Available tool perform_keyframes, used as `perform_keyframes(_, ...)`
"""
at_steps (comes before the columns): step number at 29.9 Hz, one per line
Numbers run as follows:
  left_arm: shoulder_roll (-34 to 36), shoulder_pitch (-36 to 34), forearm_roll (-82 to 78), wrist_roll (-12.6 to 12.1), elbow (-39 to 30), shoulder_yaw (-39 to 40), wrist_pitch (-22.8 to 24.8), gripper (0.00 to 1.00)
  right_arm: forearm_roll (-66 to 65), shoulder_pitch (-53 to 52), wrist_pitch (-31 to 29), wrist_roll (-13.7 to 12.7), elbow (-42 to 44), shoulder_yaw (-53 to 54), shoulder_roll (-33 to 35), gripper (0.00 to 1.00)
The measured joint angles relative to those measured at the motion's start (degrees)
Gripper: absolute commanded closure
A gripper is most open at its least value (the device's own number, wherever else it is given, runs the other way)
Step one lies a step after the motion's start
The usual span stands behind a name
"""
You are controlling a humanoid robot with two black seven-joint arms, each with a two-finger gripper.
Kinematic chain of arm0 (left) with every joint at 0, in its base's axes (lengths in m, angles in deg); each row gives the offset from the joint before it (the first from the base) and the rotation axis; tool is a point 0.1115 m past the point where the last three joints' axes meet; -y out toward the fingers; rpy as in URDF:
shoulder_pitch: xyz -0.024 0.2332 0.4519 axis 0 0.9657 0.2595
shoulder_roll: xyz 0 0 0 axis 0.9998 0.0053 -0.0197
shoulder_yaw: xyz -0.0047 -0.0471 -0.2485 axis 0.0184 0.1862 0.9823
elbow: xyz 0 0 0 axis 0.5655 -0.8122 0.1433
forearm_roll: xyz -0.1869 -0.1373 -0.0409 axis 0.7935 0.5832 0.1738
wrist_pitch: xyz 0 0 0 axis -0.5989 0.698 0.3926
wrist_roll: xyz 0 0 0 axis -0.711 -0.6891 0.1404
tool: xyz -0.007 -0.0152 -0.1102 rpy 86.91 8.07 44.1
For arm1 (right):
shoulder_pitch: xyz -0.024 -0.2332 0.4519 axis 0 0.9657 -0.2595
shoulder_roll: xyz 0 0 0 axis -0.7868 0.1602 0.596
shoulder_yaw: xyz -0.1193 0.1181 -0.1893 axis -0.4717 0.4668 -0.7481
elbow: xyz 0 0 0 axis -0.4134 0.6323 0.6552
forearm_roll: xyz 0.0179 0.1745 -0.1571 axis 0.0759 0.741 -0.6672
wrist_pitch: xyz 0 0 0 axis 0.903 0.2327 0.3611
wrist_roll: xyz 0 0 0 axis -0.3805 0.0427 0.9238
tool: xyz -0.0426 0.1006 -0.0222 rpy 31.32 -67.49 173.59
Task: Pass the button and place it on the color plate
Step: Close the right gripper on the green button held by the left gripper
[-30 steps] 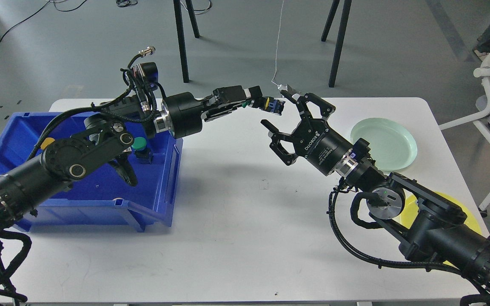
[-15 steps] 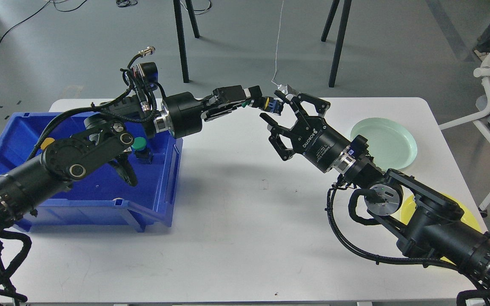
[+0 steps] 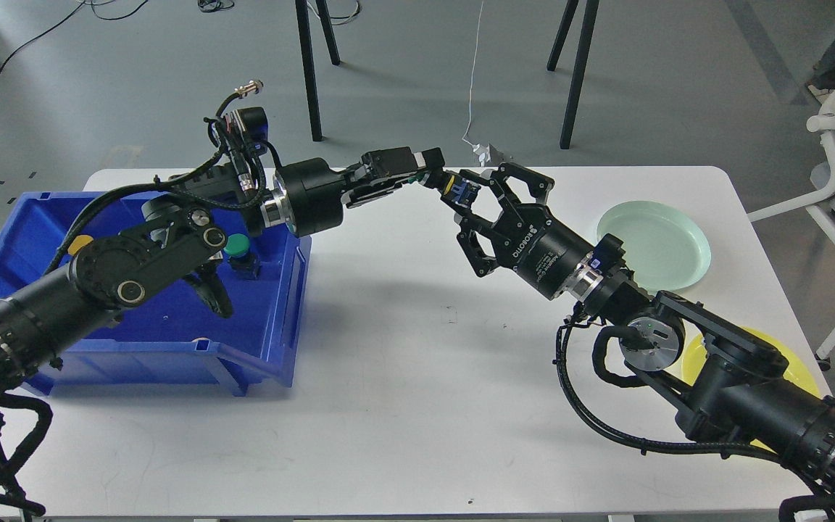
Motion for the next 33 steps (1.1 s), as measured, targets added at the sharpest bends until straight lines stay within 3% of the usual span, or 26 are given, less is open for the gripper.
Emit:
perform_keyframes(15, -0.1, 0.1, 0.1, 0.0, 0.0, 0.1, -0.5, 0.8, 0.0, 0.2, 0.0, 0.0, -0.2, 0.0, 0.0, 1.0)
perform_keyframes(33, -0.2, 0.8, 0.2, 0.0, 0.0, 0.4, -1.8, 0.59, 0.0, 0.5, 0.0, 0.0, -0.3, 0.4, 0.0, 1.0)
